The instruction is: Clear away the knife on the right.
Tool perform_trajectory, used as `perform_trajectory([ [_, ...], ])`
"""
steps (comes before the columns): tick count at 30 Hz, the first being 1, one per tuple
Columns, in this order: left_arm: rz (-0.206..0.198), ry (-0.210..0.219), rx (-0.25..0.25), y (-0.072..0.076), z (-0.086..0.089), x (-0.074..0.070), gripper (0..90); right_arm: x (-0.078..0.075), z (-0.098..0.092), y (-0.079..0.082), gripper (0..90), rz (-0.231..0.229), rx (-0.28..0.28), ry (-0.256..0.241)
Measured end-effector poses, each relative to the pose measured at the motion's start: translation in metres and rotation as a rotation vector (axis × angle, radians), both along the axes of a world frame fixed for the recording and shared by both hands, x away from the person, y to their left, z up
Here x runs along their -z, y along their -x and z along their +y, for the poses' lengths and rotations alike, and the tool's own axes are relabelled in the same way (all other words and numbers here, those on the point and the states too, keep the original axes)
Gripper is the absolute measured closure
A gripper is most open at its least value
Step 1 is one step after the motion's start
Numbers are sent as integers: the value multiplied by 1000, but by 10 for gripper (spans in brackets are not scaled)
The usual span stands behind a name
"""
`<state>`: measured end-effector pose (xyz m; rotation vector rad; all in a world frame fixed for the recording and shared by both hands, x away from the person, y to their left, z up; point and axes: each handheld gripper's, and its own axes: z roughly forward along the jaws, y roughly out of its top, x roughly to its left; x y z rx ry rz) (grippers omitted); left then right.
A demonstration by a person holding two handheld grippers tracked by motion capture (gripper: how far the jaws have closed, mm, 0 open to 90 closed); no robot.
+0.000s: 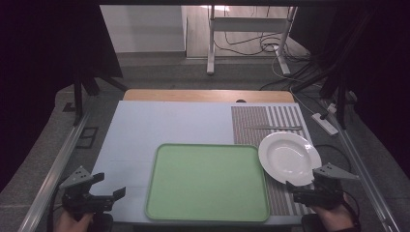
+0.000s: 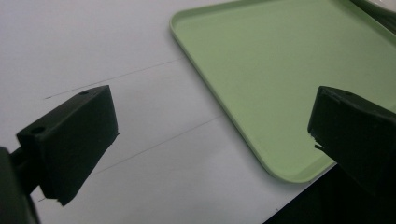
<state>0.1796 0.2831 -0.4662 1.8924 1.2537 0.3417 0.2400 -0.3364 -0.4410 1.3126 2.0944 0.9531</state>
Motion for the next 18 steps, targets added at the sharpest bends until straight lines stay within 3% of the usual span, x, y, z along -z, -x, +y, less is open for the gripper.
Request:
perform_trajectory([
  [18, 1, 1, 1, 1, 0, 0, 20, 2, 4, -3, 9, 32, -41, 24],
])
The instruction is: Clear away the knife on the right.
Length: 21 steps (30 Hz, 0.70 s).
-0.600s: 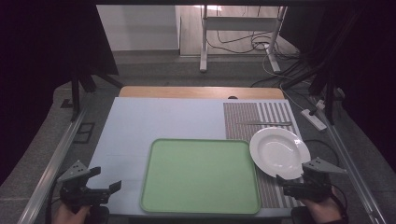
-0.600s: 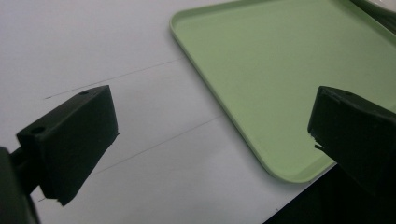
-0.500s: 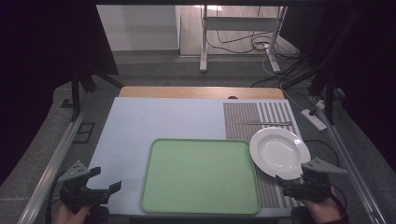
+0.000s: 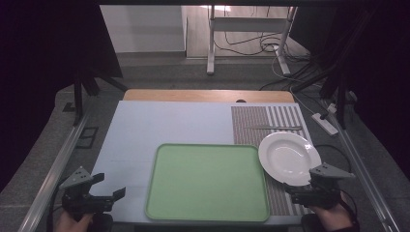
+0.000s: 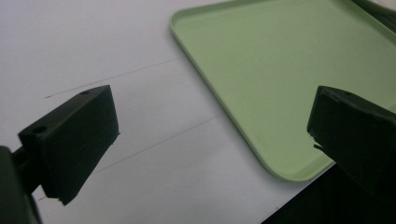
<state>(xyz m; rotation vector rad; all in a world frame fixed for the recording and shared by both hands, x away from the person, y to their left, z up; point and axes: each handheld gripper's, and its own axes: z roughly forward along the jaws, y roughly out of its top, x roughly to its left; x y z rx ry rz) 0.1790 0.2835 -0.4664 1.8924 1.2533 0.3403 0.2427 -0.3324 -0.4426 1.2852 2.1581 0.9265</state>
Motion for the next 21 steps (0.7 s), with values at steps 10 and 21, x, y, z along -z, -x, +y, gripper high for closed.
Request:
perform_trajectory([
  [10, -3, -7, -1, 1, -1, 0, 21, 0, 1, -1, 9, 4, -15, 5],
  [21, 0, -11, -2, 0, -1, 0, 21, -5, 4, -6, 9, -38, -31, 10],
])
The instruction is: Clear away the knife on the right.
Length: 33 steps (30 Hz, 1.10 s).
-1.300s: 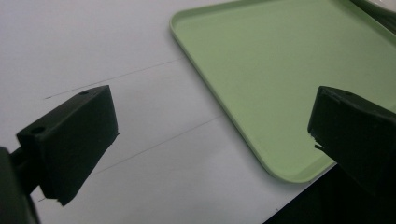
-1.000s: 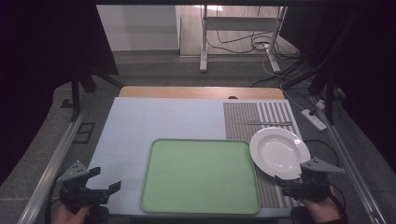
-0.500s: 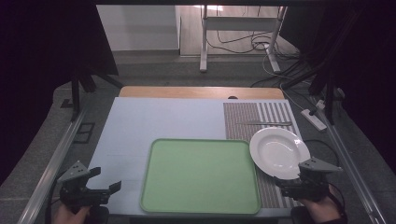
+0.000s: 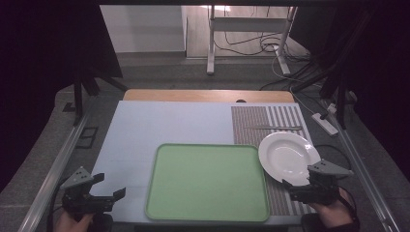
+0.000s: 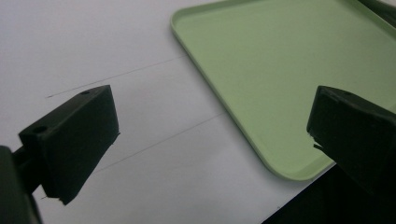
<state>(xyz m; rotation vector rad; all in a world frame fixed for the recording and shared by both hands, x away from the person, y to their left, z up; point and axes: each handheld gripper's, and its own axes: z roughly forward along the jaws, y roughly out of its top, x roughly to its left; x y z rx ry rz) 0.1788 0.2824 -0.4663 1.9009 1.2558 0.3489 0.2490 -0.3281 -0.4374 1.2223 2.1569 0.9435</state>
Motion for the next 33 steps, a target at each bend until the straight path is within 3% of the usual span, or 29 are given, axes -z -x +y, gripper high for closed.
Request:
perform_trajectory([
  [18, 2, 1, -1, 0, 0, 0, 20, -1, 1, -16, 9, -4, -48, -32],
  [24, 1, 3, 0, 0, 0, 0, 20, -2, -1, -27, 9, 35, -41, -44],
  [28, 3, 2, 0, 0, 0, 0, 21, -3, -4, -34, 9, 52, -30, -82],
  [33, 4, 1, -1, 0, 0, 0, 21, -2, -4, -43, 9, 68, -25, -83],
])
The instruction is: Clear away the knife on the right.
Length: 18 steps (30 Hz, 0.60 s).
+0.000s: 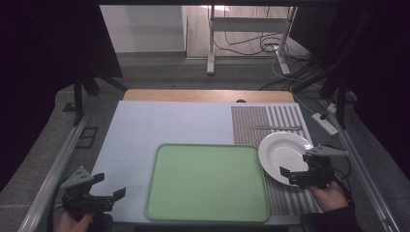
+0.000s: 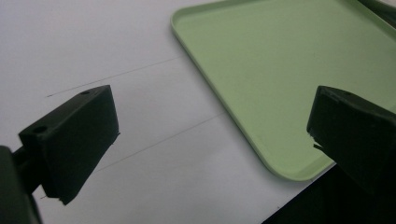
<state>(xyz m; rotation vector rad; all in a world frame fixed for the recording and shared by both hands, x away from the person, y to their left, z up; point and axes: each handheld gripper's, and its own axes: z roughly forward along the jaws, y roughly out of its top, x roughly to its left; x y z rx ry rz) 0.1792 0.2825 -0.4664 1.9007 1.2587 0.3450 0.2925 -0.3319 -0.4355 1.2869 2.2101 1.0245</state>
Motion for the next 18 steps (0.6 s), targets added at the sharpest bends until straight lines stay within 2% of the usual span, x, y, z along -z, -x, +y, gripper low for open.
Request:
perform_trajectory([
  [4, 0, 2, -1, 0, 0, 0, 20, 0, 1, -6, 9, -7, 2, 3],
  [7, 0, 2, -2, 0, 0, 0, 21, 1, 2, -11, 9, 12, 6, -14],
  [18, 2, 3, -2, 0, 0, 0, 21, 6, 8, -32, 9, 41, 20, 6],
])
